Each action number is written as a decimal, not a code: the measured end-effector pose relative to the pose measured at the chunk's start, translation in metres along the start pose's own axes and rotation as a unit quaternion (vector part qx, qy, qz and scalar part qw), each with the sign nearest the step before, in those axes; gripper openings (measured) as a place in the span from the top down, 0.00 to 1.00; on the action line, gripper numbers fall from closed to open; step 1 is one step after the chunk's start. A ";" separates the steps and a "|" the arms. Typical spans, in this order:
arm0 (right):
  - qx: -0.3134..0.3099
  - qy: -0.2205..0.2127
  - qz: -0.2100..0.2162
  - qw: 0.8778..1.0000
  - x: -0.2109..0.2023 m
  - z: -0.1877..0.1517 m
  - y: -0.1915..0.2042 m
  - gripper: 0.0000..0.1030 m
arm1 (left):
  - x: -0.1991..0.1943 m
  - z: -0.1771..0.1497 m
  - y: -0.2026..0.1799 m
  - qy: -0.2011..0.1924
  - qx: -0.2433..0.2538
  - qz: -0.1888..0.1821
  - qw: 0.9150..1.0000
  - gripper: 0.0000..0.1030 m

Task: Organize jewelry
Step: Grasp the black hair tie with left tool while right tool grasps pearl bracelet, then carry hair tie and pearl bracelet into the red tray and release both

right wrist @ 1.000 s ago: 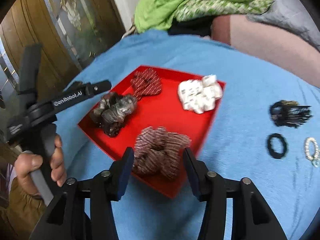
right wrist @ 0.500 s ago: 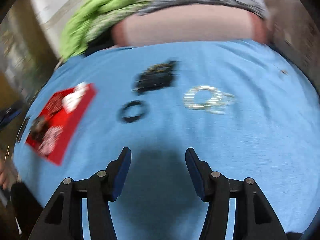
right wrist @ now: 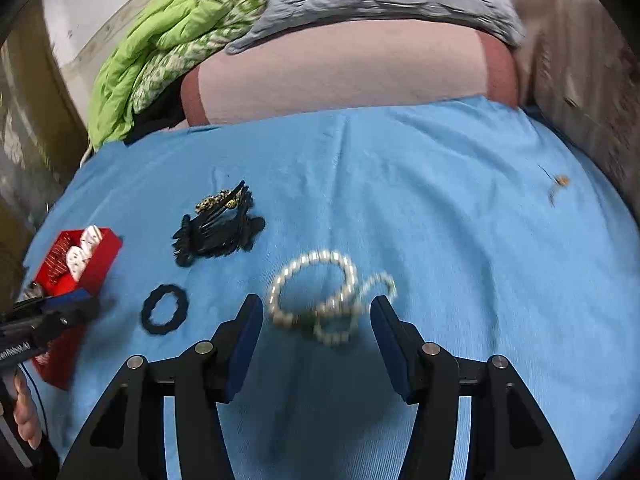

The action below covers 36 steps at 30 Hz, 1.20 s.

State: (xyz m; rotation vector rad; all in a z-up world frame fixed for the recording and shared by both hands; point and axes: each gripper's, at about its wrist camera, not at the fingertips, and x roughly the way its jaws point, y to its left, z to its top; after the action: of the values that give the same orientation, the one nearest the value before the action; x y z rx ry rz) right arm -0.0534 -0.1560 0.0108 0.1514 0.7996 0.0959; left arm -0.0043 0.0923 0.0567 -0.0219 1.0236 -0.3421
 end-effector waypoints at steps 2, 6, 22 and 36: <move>-0.010 0.008 0.001 1.000 0.014 0.005 -0.002 0.46 | 0.011 0.002 -0.001 0.006 0.003 0.000 1.000 0.61; -0.021 0.020 -0.001 1.000 0.038 0.013 -0.005 0.52 | 0.031 0.005 -0.002 0.020 0.003 0.002 1.000 0.61; -0.066 0.033 -0.034 0.997 0.064 0.015 0.004 0.90 | 0.053 -0.001 -0.048 -0.010 0.094 0.062 0.994 0.93; -0.020 -0.026 0.006 0.999 0.016 0.019 0.017 0.90 | -0.005 -0.002 -0.033 -0.028 0.037 -0.003 0.999 0.93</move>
State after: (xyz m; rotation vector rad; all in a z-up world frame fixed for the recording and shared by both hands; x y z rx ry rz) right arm -0.0296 -0.1388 0.0154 0.1199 0.7442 0.1185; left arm -0.0174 0.0625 0.0656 0.0313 0.9545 -0.3833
